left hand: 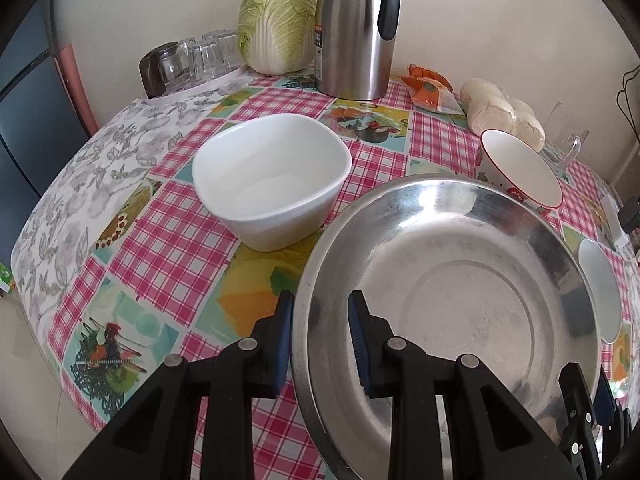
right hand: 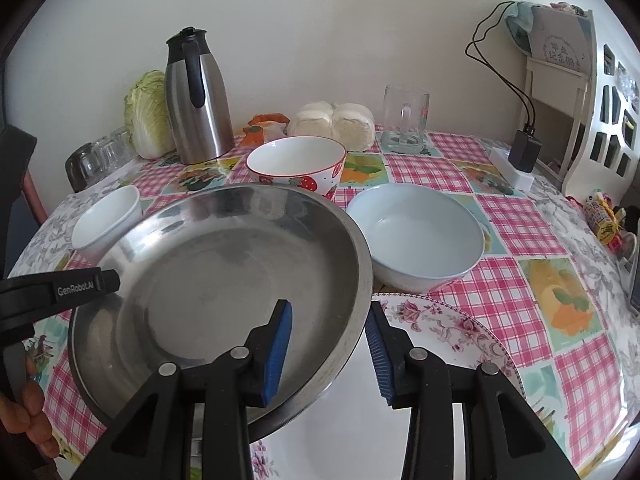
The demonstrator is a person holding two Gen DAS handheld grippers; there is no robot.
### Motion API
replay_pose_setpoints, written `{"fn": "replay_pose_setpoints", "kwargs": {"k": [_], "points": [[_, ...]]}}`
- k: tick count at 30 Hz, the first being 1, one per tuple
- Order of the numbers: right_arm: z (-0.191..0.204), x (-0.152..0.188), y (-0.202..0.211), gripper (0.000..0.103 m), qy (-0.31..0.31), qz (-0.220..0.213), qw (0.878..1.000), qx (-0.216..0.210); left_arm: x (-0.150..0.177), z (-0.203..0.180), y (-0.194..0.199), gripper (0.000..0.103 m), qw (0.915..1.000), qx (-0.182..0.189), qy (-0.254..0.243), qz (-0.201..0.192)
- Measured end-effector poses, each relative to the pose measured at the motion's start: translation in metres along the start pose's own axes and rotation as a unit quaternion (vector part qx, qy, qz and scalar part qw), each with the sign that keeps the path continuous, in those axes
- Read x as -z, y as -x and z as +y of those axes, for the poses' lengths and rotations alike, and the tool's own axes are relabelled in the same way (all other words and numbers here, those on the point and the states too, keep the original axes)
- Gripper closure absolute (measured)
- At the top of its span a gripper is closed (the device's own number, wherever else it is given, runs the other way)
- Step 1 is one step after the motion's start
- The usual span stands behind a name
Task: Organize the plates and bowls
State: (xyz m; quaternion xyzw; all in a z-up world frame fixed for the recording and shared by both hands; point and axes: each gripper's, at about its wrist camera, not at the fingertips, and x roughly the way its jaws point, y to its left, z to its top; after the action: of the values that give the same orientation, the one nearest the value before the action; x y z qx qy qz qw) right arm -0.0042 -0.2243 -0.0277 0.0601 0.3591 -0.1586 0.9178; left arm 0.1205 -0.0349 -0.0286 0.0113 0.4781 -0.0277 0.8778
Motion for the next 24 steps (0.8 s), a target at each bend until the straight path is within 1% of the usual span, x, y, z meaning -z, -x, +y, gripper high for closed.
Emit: {"fn": "replay_pose_setpoints", "kwargs": {"k": [5,9,12,15,17,19,20,22,24], "points": [[0.001,0.002,-0.002,0.062,0.001,-0.003,1.000,-0.002,-0.001,0.001,-0.003,0.075,1.0000,0.005,0.001,-0.006],[0.000,0.002,-0.003,0.062,-0.002,-0.003,1.000,-0.005,-0.001,-0.002,-0.005,0.075,0.9999,0.003,-0.008,-0.007],[0.001,0.002,-0.003,0.062,-0.003,0.000,1.000,-0.008,-0.001,0.001,-0.004,0.075,0.9999,0.011,-0.001,-0.002],[-0.002,0.002,-0.002,0.062,-0.010,0.004,1.000,-0.013,-0.001,0.003,-0.003,0.070,0.9997,0.020,0.008,0.011],[-0.005,0.000,0.000,0.060,-0.016,0.005,1.000,-0.019,-0.001,0.001,0.000,0.065,0.9998,0.017,0.006,0.012],[-0.007,-0.002,0.004,0.059,-0.019,0.003,1.000,-0.020,-0.002,0.000,0.007,0.057,0.9998,0.017,0.003,0.007],[-0.008,-0.002,0.006,0.059,-0.019,0.000,1.000,-0.019,-0.003,-0.001,0.010,0.056,0.9998,0.020,0.003,0.004],[-0.009,-0.004,0.011,0.059,-0.019,-0.005,1.000,-0.020,-0.004,-0.001,0.019,0.045,0.9998,0.019,0.003,-0.004],[-0.011,-0.006,0.016,0.057,-0.020,-0.011,1.000,-0.020,-0.005,-0.002,0.025,0.038,0.9998,0.020,0.000,-0.007]]}}
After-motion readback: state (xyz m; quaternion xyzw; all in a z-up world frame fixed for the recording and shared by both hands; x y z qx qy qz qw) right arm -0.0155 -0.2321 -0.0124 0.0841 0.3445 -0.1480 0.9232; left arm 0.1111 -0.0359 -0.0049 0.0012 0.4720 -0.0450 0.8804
